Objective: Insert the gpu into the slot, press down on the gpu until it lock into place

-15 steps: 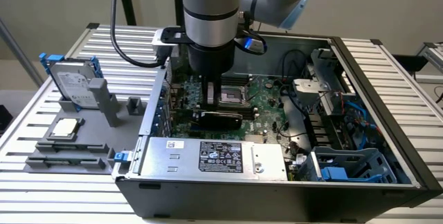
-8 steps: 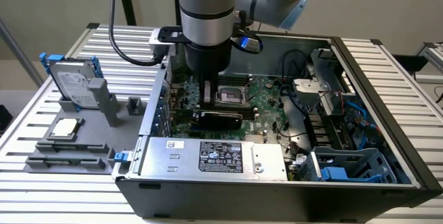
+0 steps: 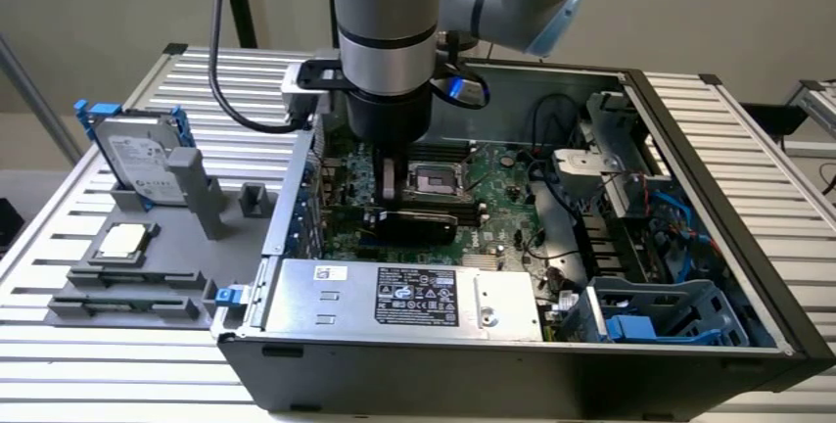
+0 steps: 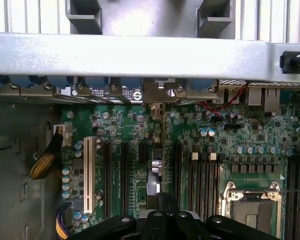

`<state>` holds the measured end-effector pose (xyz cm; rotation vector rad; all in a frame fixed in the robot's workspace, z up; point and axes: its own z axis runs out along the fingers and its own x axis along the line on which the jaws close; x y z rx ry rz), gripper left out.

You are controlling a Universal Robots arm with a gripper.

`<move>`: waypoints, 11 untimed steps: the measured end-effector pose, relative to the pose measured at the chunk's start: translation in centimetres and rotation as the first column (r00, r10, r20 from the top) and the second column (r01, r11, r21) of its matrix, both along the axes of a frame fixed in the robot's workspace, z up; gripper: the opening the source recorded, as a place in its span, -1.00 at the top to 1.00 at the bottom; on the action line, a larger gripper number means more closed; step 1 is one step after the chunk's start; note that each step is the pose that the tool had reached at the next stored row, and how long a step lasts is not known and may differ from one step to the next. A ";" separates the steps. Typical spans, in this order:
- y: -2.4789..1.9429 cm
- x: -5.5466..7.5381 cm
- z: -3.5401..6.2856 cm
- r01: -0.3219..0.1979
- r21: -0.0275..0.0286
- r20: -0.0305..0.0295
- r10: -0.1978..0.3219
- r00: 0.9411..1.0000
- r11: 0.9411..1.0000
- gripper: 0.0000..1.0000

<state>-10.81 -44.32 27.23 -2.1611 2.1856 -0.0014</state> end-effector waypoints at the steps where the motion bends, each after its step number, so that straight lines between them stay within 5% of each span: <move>1: 0.01 0.0 -0.09 -0.001 0.000 0.000 0.001 1.000 1.000 0.79; 11: 0.05 0.0 -0.29 -0.012 0.002 0.001 0.012 1.000 1.000 0.79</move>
